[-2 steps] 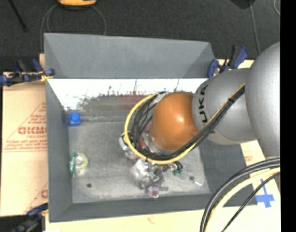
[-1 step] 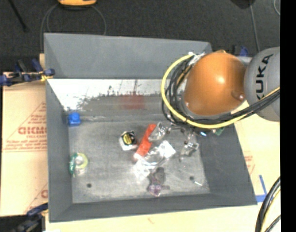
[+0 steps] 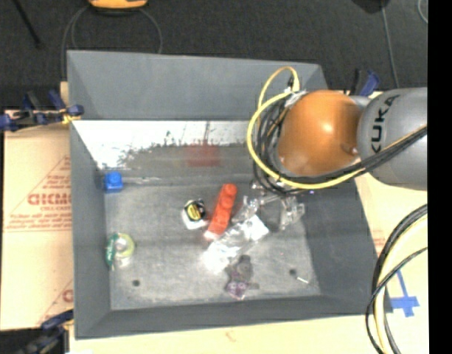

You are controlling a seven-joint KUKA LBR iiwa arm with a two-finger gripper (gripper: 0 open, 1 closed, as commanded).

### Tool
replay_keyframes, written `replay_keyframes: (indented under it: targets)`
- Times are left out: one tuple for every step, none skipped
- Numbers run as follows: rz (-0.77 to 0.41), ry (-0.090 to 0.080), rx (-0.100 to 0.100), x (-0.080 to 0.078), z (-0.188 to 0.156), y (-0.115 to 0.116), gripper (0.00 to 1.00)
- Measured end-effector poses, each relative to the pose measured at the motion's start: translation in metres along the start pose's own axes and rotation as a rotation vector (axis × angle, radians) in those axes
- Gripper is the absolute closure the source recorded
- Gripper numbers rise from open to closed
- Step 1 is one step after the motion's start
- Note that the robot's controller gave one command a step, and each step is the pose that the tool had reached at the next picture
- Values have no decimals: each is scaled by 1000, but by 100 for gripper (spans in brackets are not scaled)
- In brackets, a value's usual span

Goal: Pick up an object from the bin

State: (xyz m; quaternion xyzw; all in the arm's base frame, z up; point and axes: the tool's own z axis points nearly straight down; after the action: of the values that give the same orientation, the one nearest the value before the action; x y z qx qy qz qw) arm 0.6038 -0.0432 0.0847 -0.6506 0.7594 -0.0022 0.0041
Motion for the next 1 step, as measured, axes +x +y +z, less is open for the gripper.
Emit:
replay_keyframes:
  targets:
    - [5, 1, -2, 0, 2, 0, 100]
